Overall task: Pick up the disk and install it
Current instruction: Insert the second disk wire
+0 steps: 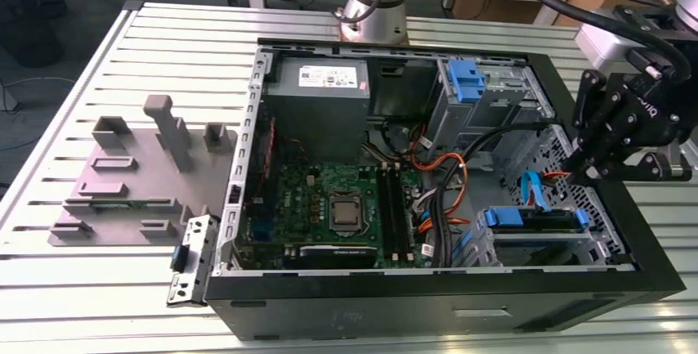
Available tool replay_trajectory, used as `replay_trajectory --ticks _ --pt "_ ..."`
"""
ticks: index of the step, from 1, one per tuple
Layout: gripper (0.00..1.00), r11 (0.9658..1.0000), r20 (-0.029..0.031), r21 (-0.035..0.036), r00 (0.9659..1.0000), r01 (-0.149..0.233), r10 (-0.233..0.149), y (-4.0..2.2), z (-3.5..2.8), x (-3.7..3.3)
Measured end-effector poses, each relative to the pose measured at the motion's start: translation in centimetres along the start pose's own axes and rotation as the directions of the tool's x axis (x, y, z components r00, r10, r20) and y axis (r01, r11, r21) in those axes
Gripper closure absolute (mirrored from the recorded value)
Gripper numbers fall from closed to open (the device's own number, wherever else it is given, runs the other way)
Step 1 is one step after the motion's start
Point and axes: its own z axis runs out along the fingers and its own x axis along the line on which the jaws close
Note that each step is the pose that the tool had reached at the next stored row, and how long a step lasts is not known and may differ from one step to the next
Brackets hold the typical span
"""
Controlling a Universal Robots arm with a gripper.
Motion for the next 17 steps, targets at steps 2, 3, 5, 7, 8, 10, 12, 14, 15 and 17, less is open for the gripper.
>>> replay_trajectory --ticks 2,3,5,7,8,10,12,14,15,17 --pt "0.76 1.0 -0.0001 0.0 1.0 0.0 0.0 -0.26 0.0 -0.09" --pt "0.76 1.0 -0.0001 -0.0001 1.0 0.0 0.0 -0.38 0.01 -0.13" --pt "0.76 1.0 -0.0001 -0.0005 1.0 0.0 0.0 -0.62 0.02 -0.21" --pt "0.76 1.0 0.0 -0.001 1.0 0.0 0.0 -0.85 0.06 -0.25" --pt "0.76 1.0 0.0001 -0.0012 1.0 0.0 0.0 -0.93 0.09 -0.26" --pt "0.76 1.0 -0.0001 -0.0012 1.0 0.0 0.0 -1.04 0.15 -0.27" --pt "0.76 1.0 -0.0002 -0.0013 1.0 0.001 -0.001 -1.1 0.19 -0.27" --pt "0.76 1.0 -0.0003 -0.0012 1.0 0.0 0.0 -1.1 0.2 -0.27" --pt "0.76 1.0 -0.0001 -0.0013 1.0 0.001 -0.001 -1.11 0.21 -0.27" --pt "0.76 1.0 -0.0002 -0.0012 1.0 0.001 -0.001 -1.12 0.21 -0.27"
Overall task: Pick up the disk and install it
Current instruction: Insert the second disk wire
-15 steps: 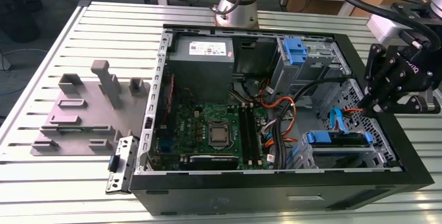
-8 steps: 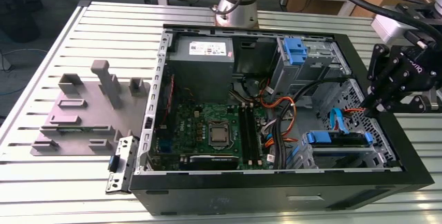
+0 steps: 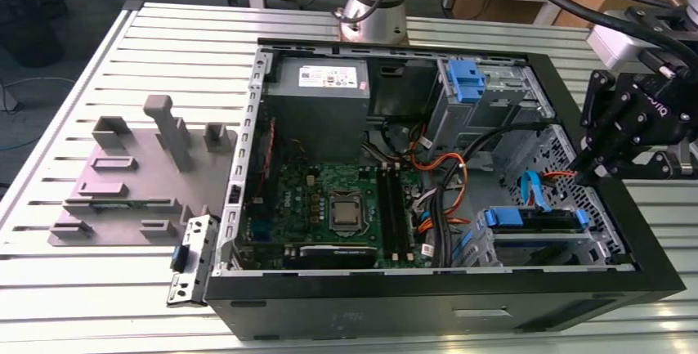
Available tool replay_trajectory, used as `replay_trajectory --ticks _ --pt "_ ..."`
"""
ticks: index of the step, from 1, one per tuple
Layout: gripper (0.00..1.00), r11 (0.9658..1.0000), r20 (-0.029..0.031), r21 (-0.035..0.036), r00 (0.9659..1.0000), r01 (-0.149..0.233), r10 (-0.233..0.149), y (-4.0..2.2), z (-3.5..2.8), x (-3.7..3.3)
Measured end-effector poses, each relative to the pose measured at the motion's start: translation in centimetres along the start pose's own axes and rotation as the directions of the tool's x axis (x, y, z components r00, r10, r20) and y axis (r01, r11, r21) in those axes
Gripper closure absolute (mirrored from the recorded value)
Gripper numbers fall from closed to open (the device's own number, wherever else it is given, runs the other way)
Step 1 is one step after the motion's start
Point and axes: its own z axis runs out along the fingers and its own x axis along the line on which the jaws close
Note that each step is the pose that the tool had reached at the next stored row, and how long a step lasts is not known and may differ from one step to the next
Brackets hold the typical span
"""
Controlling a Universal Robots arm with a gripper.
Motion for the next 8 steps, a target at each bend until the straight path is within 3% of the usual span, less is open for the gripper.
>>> replay_trajectory --ticks 3,6,8 --pt "0.75 1.0 0.0 0.0 1.0 0.0 0.0 -0.01 0.01 0.0" --pt "0.63 1.0 0.0001 0.0 1.0 0.0 0.0 -0.02 0.02 0.0" --pt "0.63 1.0 0.0002 0.0 1.0 0.0 0.0 -0.06 0.06 -0.07"
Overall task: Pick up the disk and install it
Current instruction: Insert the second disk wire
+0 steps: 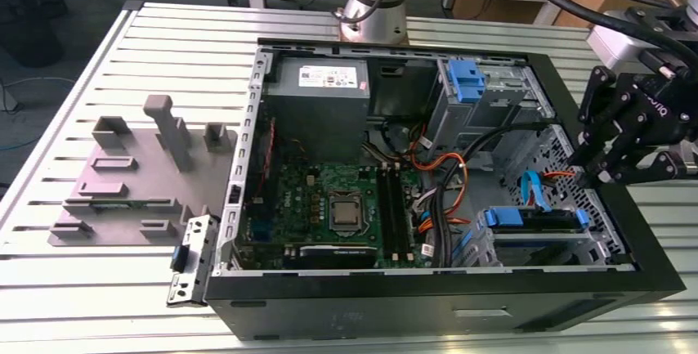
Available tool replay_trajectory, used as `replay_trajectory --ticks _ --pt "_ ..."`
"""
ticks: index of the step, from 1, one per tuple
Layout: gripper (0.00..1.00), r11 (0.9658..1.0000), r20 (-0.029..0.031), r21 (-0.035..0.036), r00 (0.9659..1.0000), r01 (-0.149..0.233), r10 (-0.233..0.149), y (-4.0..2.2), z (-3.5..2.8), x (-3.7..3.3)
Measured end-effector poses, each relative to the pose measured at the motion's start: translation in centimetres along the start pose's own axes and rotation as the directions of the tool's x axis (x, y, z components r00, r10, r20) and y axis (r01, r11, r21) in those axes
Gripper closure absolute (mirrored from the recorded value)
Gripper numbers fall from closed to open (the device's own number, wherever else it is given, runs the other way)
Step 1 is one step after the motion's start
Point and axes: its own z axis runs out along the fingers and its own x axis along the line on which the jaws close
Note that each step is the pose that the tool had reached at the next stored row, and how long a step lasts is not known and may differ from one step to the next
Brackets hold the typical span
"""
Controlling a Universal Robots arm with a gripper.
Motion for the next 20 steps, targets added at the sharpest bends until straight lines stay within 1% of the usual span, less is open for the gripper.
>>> replay_trajectory --ticks 5,9,11,13,16,20 --pt "0.63 1.0 -0.0023 -0.0008 1.0 0.0 0.0 -0.52 0.15 -0.53" --pt "0.63 1.0 -0.0085 -0.0057 1.0 0.0 0.0 -1.03 0.37 -0.6" --pt "0.63 1.0 -0.0097 -0.0088 1.0 0.0 0.0 -1.22 0.57 -0.61" --pt "0.63 0.9999 -0.0108 -0.0123 0.9999 0.0 0.0 -1.27 0.81 -0.63" --pt "0.63 0.9998 -0.0139 -0.0197 0.9999 0.0 0.0 -1.29 1.03 -0.64" --pt "0.63 0.9998 -0.0142 -0.0203 0.9999 0.0 0.0 -1.3 1.03 -0.64"
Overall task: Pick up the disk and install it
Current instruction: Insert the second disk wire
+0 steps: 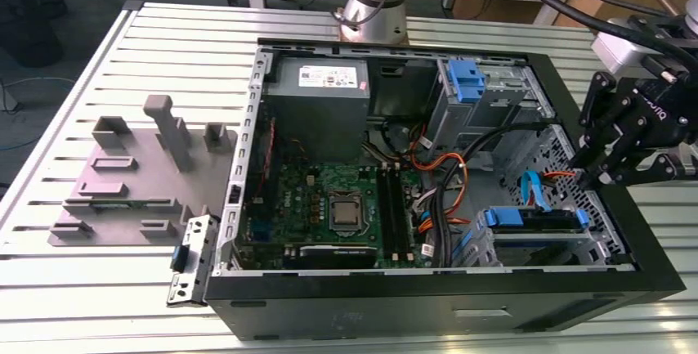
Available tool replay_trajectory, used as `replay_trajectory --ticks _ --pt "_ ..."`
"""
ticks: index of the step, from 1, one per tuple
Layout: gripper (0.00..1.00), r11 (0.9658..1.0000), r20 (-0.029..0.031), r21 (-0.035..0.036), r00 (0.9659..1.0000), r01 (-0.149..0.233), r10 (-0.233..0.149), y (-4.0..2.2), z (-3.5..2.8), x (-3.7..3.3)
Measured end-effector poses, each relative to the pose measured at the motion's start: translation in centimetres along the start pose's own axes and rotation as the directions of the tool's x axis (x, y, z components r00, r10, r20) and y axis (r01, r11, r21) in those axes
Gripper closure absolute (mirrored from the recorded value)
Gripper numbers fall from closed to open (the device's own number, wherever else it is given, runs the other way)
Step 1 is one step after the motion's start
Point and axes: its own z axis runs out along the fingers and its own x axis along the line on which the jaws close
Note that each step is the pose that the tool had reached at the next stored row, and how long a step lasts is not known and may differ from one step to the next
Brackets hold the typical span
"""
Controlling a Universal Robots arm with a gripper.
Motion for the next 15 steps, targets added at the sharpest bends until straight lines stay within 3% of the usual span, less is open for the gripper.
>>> replay_trajectory --ticks 5,9,15 --pt "0.65 1.0 0.0001 -0.0005 1.0 0.0 0.0 0.0 0.01 0.0" --pt "0.81 1.0 -0.0003 -0.0008 1.0 0.0 0.0 0.0 0.0 0.0" --pt "0.81 1.0 0.0001 -0.0006 1.0 0.0 0.0 0.06 0.0 0.0"
